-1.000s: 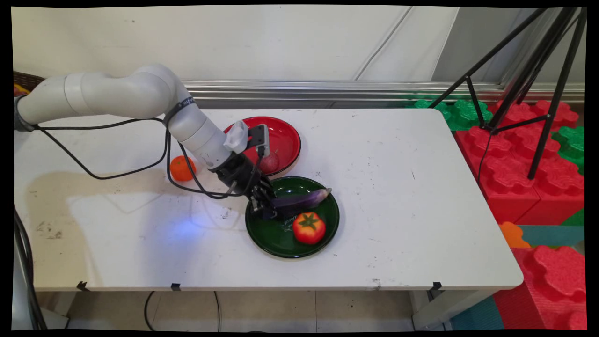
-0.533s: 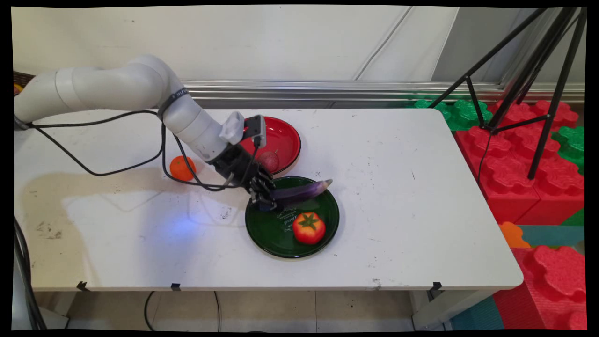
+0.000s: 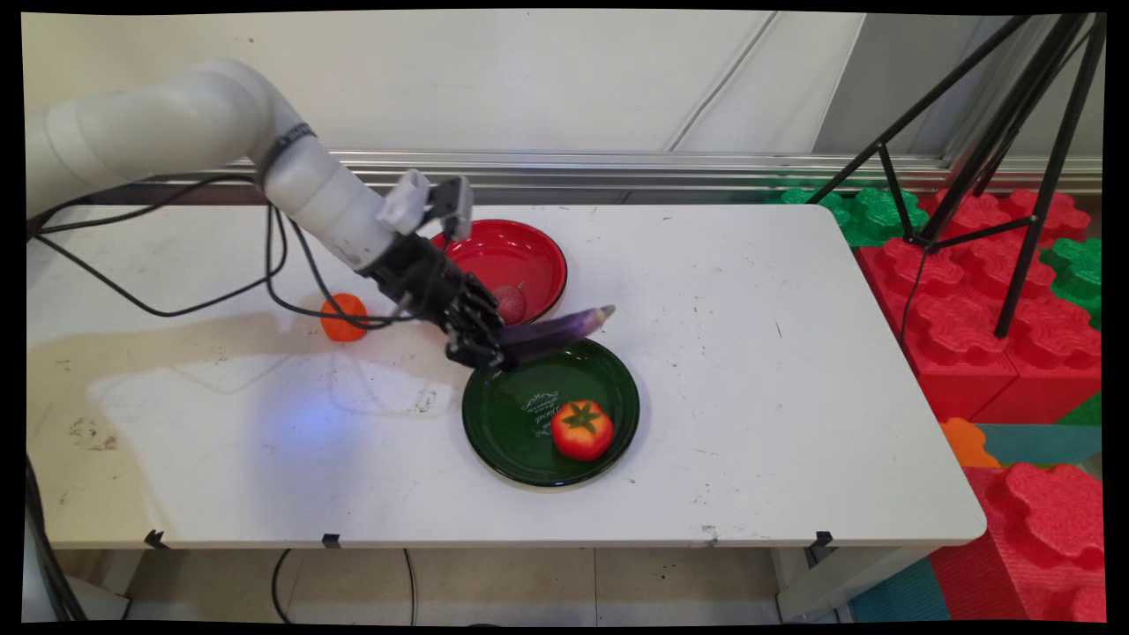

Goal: Place the picked object on the table

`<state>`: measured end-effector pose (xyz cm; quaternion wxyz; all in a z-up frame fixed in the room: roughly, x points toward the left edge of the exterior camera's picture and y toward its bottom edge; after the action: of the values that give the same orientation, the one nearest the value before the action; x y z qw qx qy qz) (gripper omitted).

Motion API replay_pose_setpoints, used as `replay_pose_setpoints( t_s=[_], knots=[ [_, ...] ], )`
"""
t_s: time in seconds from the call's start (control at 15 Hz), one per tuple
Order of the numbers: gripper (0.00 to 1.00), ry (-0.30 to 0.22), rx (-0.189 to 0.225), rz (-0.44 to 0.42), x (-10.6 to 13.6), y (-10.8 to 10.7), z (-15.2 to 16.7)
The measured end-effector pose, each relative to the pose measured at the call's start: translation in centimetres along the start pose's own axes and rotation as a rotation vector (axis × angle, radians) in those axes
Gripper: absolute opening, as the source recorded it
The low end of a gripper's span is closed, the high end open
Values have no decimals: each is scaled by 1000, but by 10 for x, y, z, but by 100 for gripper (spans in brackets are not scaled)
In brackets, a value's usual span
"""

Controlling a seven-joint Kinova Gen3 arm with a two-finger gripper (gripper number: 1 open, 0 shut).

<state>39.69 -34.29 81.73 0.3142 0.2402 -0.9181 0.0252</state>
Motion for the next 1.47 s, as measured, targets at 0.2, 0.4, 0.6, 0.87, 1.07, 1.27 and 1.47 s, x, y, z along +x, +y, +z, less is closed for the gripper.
replay_pose_setpoints(
  t_s=[0.2, 0.4, 0.6, 0.87, 1.07, 1.27, 1.47],
  knots=[
    [0, 2, 3, 3, -9, -2, -27],
    [0, -5, 2, -1, -21, -4, -54],
    [0, -27, -2, 14, -37, -6, -79],
    [0, -80, -19, 95, -65, -7, -107],
    [0, -110, -31, 157, -79, -9, -118],
    [0, -146, -40, 255, -96, -13, -128],
    [0, -178, -51, 358, -109, -18, -130]
  ],
)
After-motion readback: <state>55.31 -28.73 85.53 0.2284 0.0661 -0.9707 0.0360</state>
